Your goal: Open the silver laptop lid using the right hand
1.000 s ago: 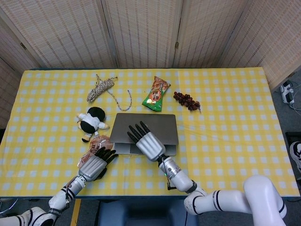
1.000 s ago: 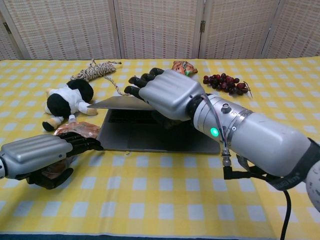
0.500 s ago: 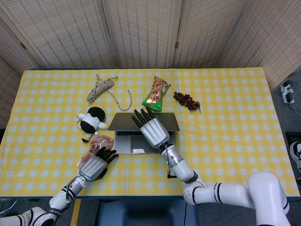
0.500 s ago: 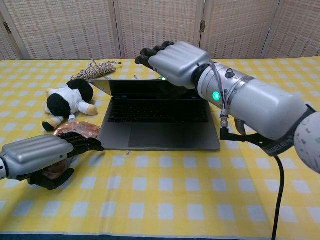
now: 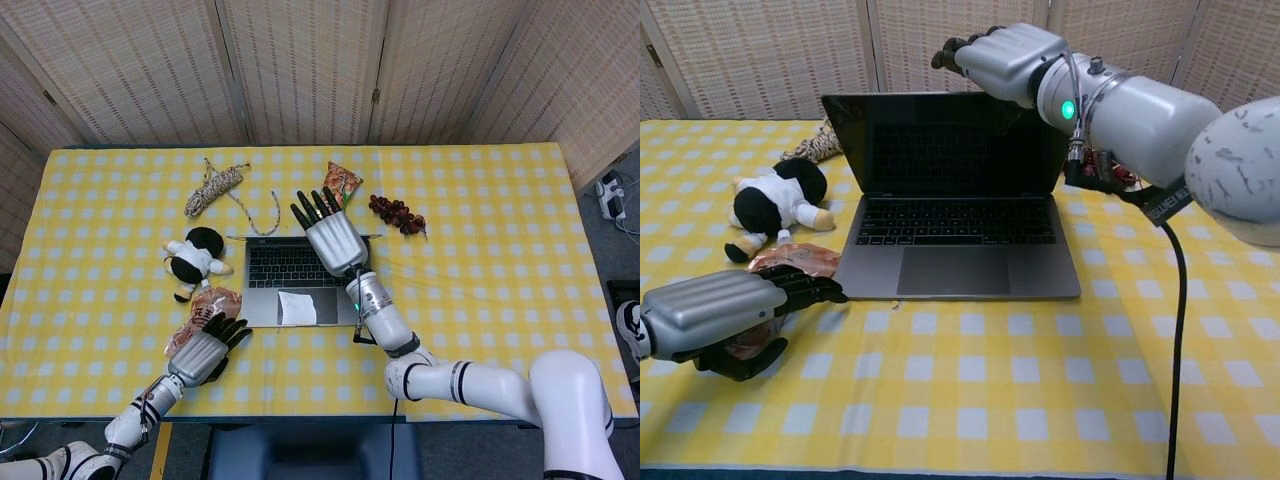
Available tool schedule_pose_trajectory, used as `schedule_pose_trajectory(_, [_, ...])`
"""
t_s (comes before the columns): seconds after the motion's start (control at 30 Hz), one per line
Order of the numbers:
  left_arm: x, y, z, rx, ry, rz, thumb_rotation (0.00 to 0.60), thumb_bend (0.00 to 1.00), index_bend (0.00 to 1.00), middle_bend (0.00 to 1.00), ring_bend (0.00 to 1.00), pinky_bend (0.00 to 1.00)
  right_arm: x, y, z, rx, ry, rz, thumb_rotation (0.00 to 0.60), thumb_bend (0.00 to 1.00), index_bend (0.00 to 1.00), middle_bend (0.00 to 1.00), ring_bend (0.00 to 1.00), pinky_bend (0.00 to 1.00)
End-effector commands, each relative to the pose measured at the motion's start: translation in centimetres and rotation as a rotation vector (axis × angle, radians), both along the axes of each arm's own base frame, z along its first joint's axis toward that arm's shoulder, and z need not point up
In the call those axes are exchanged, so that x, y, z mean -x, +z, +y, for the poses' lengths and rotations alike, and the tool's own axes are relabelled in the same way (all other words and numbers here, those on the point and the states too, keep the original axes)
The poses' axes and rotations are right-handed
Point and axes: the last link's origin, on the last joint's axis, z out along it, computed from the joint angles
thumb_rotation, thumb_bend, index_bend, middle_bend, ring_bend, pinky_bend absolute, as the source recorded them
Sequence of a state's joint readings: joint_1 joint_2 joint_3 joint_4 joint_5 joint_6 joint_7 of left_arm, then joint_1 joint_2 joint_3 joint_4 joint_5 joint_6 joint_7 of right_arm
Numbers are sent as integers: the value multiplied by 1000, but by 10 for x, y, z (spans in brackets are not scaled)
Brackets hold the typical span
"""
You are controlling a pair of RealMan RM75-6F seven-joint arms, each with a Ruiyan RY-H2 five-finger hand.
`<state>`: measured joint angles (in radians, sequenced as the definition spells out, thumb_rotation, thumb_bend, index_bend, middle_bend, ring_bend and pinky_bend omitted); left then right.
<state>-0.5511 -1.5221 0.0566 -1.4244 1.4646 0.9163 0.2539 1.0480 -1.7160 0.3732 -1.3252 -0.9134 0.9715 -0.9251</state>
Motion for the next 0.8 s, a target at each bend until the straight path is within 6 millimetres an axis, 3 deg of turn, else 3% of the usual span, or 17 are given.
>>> schedule_pose_trajectory(0.03, [-1, 0, 0, 1, -1, 0, 600, 737, 40, 134, 0, 0, -3, 5, -9, 10, -15, -13, 600, 664, 0, 0, 0, 0])
schedule_pose_trajectory(0.8, [-6, -1, 1, -4, -11, 12, 600, 737, 41, 134, 0, 0, -6, 29, -54, 117, -117, -23, 600, 664, 0, 0, 0, 0])
